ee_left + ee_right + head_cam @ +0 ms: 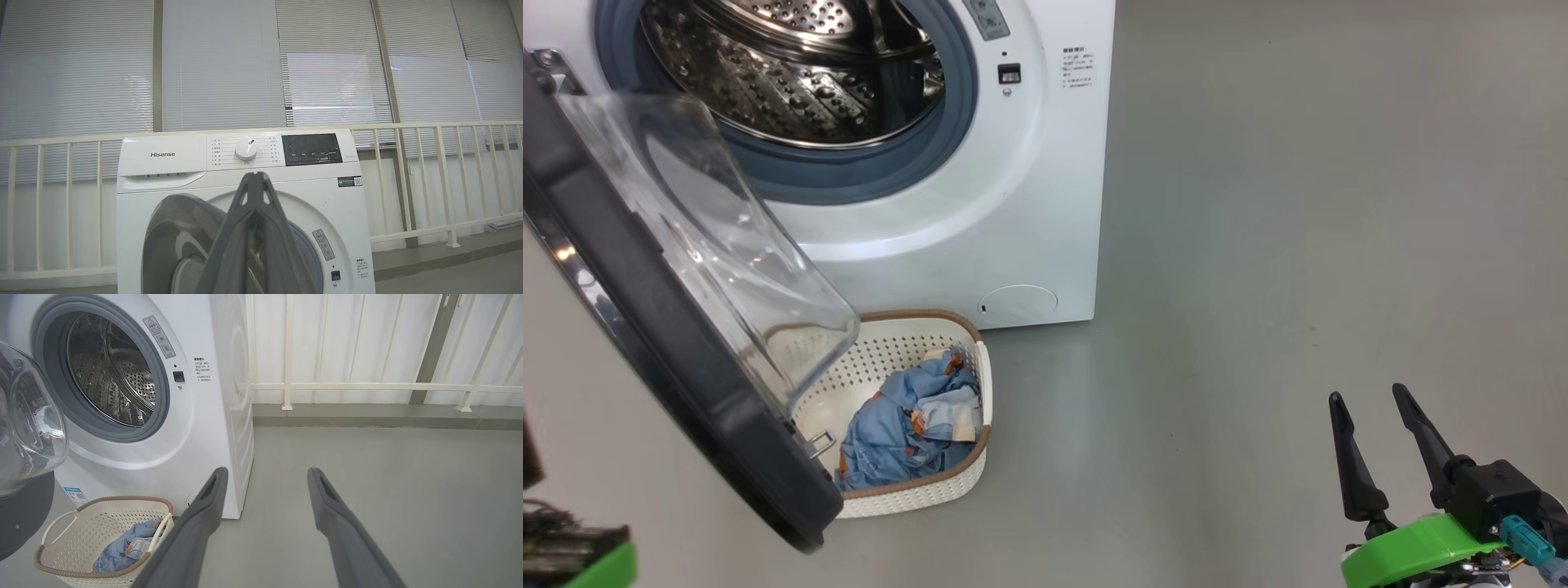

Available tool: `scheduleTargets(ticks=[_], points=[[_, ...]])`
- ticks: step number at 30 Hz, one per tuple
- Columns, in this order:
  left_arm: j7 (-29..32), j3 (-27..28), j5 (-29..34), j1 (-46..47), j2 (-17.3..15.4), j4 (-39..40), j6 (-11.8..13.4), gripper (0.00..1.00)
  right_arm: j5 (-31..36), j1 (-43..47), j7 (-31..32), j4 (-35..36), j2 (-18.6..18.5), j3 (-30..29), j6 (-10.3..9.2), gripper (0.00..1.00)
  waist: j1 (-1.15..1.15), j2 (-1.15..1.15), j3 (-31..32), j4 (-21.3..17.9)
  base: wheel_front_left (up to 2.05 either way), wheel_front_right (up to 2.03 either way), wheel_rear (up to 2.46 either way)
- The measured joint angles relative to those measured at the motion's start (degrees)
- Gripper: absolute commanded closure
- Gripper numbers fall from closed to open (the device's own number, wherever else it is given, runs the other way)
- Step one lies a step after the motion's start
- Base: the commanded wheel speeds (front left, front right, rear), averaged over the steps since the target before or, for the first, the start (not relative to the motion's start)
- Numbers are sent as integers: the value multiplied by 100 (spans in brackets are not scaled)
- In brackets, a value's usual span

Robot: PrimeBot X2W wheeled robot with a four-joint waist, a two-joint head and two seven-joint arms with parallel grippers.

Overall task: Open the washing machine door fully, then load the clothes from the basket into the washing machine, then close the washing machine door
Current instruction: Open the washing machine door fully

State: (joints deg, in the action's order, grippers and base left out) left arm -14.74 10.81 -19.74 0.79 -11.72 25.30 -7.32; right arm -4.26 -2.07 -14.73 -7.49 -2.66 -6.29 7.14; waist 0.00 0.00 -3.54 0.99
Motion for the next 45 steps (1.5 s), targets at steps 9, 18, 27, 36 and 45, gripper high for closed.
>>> scheduleTargets(ticks=[9,18,27,36,45], points=[[-5,-1354,57,60,-375,706,0,100,0,1,0,-66,0,22,0,0,0,0,3,-33,0,0,0],[-5,-2920,99,-141,-634,443,0,100,0,3,0,-240,1,120,0,0,0,0,7,-33,0,0,0],[-4,-3595,93,-340,-679,-492,0,100,-1,3,0,-281,1,167,0,0,0,0,-15,0,0,0,0],[-2,-3459,-32,-433,-626,-1432,0,100,-87,3,0,-279,1,176,0,0,0,0,-92,-3,0,0,0],[3,-3009,-226,-346,-509,-2017,0,100,-147,1,0,-256,1,196,0,0,0,0,-184,-51,0,0,0]])
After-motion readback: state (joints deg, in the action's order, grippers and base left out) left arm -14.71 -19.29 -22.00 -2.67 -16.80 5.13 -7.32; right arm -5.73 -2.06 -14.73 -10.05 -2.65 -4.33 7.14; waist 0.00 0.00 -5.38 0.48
